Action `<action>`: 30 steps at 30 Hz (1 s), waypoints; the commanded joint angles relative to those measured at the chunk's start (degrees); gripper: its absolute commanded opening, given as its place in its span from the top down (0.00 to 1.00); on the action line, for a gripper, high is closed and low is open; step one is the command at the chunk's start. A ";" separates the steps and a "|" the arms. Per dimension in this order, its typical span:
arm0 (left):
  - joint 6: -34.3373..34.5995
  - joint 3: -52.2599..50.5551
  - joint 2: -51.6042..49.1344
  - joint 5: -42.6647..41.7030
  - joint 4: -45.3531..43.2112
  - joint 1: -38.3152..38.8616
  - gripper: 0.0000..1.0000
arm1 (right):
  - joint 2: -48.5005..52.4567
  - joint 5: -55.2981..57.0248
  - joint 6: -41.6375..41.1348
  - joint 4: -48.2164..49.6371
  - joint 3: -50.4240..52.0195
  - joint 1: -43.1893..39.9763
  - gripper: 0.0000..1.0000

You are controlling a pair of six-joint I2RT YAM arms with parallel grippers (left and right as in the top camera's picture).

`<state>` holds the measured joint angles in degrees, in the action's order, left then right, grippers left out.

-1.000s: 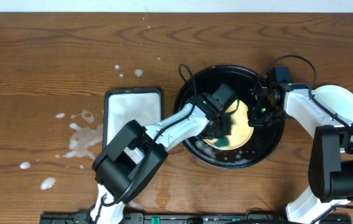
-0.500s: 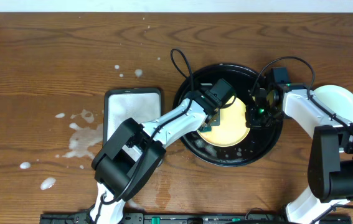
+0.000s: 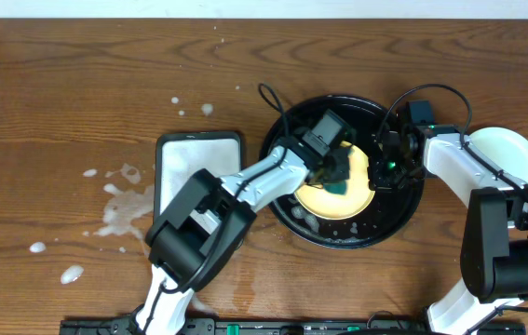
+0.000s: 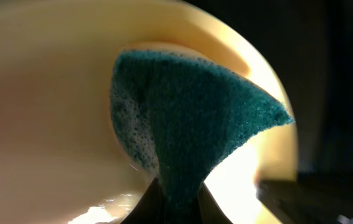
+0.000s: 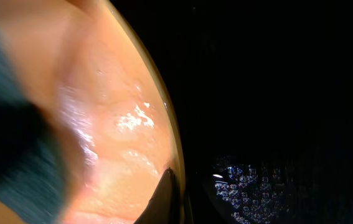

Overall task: Clean dirty plates on tray and stack at the side
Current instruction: 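Scrub the yellow plate with the sponge in the left gripper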

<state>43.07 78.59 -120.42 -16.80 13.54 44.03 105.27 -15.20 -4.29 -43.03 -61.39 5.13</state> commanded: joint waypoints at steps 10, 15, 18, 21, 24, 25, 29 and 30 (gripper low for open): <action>0.31 -0.90 -3.89 1.64 10.03 2.64 0.93 | 1.44 3.78 0.94 -1.18 0.85 0.28 0.99; 0.31 -0.74 -3.87 19.87 20.39 0.35 0.92 | 1.44 3.78 0.92 -1.25 0.85 0.31 0.99; 0.28 0.98 -3.87 27.23 25.64 -0.76 0.93 | 1.44 3.78 0.94 -1.25 0.85 0.31 0.99; 0.26 4.81 -3.76 34.67 31.08 -1.18 0.92 | 1.44 3.78 0.92 -1.22 0.85 0.48 0.99; -1.18 8.55 -3.50 38.77 34.36 -0.98 0.93 | 1.44 3.78 0.94 -1.22 0.85 0.68 0.99; -2.34 9.92 -3.30 38.69 34.97 -0.85 0.93 | 1.44 3.78 0.92 -1.22 0.85 0.72 0.99; -2.32 14.10 -1.53 32.24 37.03 -0.35 0.93 | 1.29 3.78 0.90 -1.14 0.83 0.72 0.99; -2.32 14.47 -0.70 29.46 36.96 -0.35 0.93 | 1.05 3.80 0.81 -1.14 0.83 0.72 0.99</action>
<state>42.04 91.44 -121.75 9.89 49.04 45.15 105.27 -15.25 -4.32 -43.64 -61.41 5.58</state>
